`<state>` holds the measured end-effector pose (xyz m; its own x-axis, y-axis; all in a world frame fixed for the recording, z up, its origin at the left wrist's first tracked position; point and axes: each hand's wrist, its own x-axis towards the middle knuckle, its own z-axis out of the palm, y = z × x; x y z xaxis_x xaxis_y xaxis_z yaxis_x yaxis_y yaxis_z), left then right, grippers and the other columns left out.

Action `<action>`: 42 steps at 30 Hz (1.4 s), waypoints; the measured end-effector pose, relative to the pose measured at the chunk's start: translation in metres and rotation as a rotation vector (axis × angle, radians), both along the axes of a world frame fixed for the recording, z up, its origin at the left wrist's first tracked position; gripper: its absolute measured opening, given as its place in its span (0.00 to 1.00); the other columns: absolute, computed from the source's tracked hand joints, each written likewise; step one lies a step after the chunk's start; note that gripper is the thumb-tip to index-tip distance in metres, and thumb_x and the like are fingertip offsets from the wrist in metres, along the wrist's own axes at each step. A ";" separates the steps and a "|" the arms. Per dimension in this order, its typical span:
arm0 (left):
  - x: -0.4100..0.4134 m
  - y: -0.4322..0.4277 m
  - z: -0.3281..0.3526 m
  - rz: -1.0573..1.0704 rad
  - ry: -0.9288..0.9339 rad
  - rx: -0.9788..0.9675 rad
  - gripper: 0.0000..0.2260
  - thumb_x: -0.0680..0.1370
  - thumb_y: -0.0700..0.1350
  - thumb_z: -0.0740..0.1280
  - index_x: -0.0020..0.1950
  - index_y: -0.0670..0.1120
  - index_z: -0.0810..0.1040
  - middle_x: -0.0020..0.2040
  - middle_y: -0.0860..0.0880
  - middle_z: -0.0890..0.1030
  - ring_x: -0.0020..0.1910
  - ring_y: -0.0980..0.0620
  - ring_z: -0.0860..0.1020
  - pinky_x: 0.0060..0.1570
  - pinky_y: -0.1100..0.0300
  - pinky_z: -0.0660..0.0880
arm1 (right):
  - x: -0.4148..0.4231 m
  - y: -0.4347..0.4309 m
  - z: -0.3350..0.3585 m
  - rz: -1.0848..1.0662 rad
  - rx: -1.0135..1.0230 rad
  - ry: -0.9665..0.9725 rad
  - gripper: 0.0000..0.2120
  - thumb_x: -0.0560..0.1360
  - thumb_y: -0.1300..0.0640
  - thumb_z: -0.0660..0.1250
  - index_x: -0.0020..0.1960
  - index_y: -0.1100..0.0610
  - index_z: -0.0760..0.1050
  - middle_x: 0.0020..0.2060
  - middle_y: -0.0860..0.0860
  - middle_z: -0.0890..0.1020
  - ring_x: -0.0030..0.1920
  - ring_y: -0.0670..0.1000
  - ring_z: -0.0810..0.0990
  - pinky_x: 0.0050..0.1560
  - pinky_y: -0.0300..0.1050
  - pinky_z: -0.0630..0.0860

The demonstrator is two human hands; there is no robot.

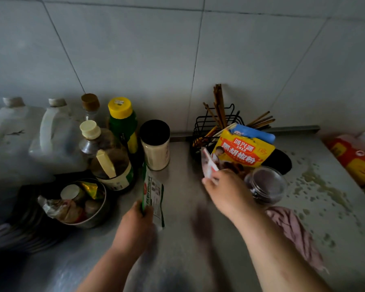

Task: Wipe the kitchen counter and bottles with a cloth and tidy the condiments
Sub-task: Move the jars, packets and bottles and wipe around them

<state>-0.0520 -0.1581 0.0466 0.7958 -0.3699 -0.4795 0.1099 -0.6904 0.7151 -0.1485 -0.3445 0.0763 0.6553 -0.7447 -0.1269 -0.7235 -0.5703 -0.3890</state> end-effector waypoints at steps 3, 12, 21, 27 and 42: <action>-0.003 0.001 0.002 -0.059 0.036 -0.026 0.16 0.78 0.49 0.65 0.65 0.50 0.71 0.54 0.47 0.81 0.53 0.45 0.80 0.56 0.50 0.77 | 0.006 0.033 0.001 0.086 0.115 -0.052 0.18 0.77 0.42 0.61 0.52 0.55 0.77 0.50 0.55 0.81 0.55 0.54 0.79 0.43 0.40 0.65; -0.002 0.001 0.005 -0.383 -0.351 0.098 0.15 0.75 0.50 0.64 0.61 0.51 0.74 0.48 0.50 0.81 0.48 0.51 0.81 0.36 0.64 0.67 | 0.022 0.084 0.000 0.307 0.417 -0.197 0.23 0.78 0.43 0.60 0.69 0.53 0.73 0.66 0.49 0.76 0.64 0.48 0.75 0.66 0.44 0.71; 0.005 -0.008 0.008 -0.251 -0.315 0.272 0.15 0.80 0.47 0.58 0.66 0.49 0.71 0.54 0.43 0.82 0.53 0.41 0.80 0.44 0.56 0.73 | 0.007 0.039 0.010 0.235 0.270 -0.361 0.12 0.76 0.51 0.67 0.59 0.50 0.79 0.57 0.45 0.81 0.56 0.43 0.79 0.59 0.44 0.77; 0.010 -0.009 0.005 -0.218 -0.292 0.297 0.14 0.78 0.44 0.59 0.64 0.49 0.73 0.52 0.44 0.82 0.49 0.42 0.80 0.46 0.54 0.77 | -0.010 -0.020 0.018 -0.049 -0.015 -0.320 0.18 0.74 0.54 0.71 0.63 0.55 0.75 0.61 0.52 0.75 0.62 0.52 0.74 0.62 0.46 0.71; 0.018 -0.003 0.003 -0.179 -0.238 0.324 0.14 0.79 0.43 0.59 0.64 0.46 0.73 0.52 0.45 0.82 0.45 0.46 0.80 0.44 0.56 0.78 | -0.015 -0.103 0.012 -0.437 -0.104 -0.233 0.45 0.71 0.56 0.75 0.78 0.57 0.51 0.71 0.59 0.66 0.72 0.60 0.65 0.67 0.58 0.69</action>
<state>-0.0340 -0.1608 0.0497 0.8350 -0.3730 -0.4046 -0.1734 -0.8762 0.4497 -0.1640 -0.4478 0.0878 0.2817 -0.9565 0.0753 -0.8041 -0.2782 -0.5254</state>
